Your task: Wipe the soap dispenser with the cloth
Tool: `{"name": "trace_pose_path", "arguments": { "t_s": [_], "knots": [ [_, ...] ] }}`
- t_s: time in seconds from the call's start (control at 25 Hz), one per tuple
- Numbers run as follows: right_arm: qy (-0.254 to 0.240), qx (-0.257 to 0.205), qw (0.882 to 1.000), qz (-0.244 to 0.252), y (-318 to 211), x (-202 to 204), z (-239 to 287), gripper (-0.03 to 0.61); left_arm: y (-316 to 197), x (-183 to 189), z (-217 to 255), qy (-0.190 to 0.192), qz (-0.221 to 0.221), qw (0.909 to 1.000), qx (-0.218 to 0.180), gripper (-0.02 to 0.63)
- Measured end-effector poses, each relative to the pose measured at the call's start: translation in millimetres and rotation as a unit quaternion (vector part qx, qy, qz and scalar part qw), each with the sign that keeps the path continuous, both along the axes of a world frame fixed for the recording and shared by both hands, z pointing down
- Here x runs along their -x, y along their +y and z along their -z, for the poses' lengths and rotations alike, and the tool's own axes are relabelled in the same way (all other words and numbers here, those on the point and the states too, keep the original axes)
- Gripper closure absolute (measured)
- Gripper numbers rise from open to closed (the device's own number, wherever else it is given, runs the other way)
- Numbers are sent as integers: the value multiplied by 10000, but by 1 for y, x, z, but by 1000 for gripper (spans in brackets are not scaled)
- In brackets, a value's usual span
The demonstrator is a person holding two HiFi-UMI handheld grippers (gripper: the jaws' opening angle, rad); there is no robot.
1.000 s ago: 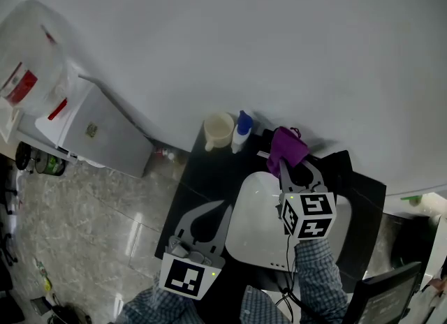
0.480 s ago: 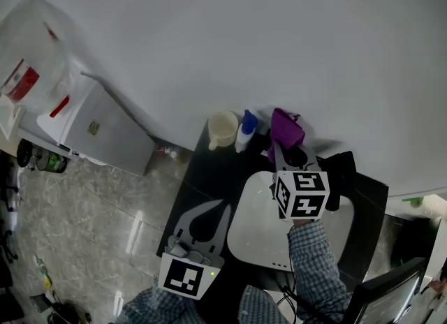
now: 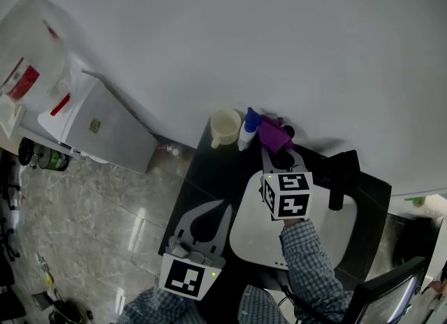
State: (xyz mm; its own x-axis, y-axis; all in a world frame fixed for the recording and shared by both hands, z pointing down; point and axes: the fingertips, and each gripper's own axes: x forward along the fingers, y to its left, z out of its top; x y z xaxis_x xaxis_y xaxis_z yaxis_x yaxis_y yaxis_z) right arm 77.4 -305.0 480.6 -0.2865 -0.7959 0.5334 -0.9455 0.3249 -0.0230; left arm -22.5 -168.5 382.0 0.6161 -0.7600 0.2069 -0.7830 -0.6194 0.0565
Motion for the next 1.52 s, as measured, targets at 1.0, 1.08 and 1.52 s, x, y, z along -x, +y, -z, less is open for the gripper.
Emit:
{"name": "trace_pose_path", "arguments": {
  "t_s": [1.0,1.08,1.52],
  "knots": [
    [220,700,9962,-473,33,-45,-72,504,2,1,-4,56,-23,9999,88,612],
    [105,618,9965,-547,37,-49,-65,503,4,0,-1,62,-46,10000,56,612],
    [-231,-210,9958,-858,71,-69,15,504,12,-12,18,96,-269,9995,-128,612]
  ]
}}
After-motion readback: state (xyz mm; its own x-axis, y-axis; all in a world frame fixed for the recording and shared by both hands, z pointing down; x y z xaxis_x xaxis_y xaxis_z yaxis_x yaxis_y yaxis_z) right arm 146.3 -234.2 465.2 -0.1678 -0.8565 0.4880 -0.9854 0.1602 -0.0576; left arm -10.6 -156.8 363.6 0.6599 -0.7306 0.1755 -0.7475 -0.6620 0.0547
